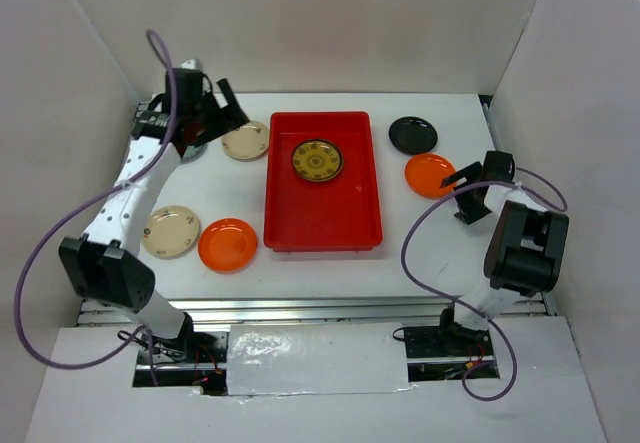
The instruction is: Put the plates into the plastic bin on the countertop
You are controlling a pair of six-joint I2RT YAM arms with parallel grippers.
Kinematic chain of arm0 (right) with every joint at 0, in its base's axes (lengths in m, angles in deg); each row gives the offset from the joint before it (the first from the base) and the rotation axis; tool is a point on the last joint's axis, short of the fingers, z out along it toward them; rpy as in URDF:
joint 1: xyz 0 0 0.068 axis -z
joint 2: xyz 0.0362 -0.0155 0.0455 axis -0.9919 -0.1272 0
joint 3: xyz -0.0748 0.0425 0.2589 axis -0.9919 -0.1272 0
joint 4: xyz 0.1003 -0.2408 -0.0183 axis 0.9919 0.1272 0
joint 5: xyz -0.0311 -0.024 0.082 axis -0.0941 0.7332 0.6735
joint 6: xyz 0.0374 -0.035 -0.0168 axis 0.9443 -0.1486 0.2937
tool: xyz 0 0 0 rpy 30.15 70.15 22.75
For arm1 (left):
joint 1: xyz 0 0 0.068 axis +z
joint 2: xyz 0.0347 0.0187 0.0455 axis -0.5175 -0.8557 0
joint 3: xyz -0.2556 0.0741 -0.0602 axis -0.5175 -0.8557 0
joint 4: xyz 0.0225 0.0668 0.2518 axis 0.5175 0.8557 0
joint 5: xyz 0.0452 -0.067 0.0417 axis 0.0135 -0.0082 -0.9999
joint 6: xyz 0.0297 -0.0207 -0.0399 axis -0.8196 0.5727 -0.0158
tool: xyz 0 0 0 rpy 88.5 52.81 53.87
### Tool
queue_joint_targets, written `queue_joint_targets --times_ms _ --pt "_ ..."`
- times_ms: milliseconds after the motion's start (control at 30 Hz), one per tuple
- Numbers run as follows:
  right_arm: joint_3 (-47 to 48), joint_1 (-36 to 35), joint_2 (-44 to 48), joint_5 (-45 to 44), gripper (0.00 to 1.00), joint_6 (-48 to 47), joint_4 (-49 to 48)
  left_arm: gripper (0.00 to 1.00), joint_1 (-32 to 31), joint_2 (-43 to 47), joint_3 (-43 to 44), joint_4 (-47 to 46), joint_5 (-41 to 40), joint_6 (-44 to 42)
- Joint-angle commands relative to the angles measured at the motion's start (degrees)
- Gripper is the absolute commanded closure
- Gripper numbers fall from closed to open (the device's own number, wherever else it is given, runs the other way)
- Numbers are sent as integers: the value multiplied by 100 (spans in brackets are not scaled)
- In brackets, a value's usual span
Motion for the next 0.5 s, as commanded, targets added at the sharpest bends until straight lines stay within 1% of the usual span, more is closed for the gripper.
queue_joint_targets --times_ms 0,67,100,233,267,300,333,400,433,467 --pt "624 26 -592 171 9 -51 -508 1 406 742 -789 128 309 -77" --pt "836 18 -839 268 15 -51 -376 1 574 999 -1210 137 441 -183" --pt "907 18 -1015 286 15 -51 -375 1 757 1201 -1334 137 476 -296" --pt "907 18 -1297 286 15 -51 -375 1 1233 1536 -1827 207 660 -508" --pt "1029 26 -1359 295 34 36 -271 1 1399 1624 -1967 181 765 -543" --pt "1091 44 -1481 382 40 2 -218 1 1592 1642 -2012 181 836 -613" --pt "1127 44 -1500 409 43 1 -121 1 1690 1659 -2056 172 897 -666" --pt "1110 44 -1474 348 44 10 -103 1 1875 1651 -2083 225 1047 -745" --pt "1101 53 -1482 356 48 27 -129 1 2058 1633 -2109 286 1100 -780" --pt "1101 44 -1482 365 54 19 -120 1 2147 1642 -2144 252 1152 -798"
